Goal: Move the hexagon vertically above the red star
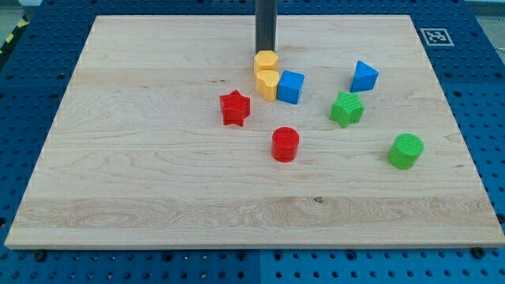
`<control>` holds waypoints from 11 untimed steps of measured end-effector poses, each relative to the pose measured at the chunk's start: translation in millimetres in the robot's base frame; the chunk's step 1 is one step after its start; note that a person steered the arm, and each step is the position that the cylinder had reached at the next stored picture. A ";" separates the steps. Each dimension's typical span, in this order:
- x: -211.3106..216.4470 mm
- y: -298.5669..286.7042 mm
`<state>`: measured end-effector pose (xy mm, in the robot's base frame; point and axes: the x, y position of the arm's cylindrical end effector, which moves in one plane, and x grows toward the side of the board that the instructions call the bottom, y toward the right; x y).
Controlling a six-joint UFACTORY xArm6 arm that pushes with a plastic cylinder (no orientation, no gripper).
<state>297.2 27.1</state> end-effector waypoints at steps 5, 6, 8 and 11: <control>28.6 29.1; 28.1 14.2; 28.1 -14.8; 64.5 17.1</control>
